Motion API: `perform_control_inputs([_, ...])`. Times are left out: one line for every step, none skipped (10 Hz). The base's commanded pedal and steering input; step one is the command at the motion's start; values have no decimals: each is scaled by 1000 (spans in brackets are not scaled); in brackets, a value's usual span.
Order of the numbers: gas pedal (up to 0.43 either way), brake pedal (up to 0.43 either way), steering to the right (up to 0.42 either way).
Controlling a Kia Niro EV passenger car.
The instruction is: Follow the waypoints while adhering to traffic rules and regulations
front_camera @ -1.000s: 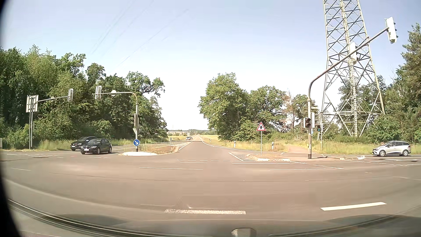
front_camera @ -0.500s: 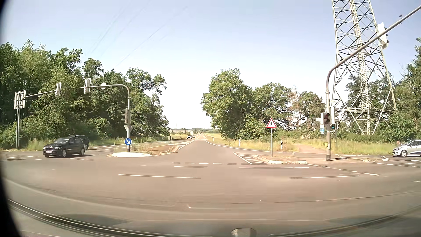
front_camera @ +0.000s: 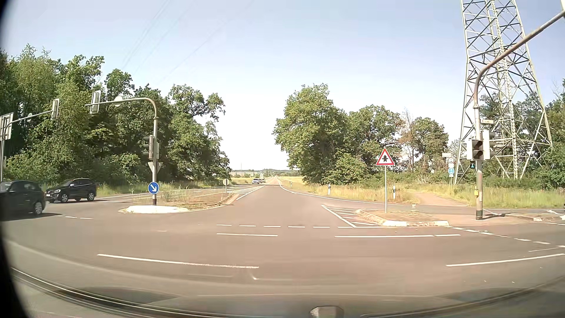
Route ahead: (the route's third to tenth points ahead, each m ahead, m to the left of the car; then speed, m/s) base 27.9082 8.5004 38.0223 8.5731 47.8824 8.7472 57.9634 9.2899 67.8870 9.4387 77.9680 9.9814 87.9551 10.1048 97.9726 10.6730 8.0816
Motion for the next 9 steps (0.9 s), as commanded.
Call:
perform_control_inputs([358, 30, -28])
perform_control_inputs([358, 30, -31])
perform_control_inputs([358, 30, -36])
perform_control_inputs([358, 30, -38])
perform_control_inputs([358, 30, -37])
perform_control_inputs([358, 30, -37])
perform_control_inputs([358, 30, -35])
perform_control_inputs([358, 30, -30])
perform_control_inputs([358, 30, -23])
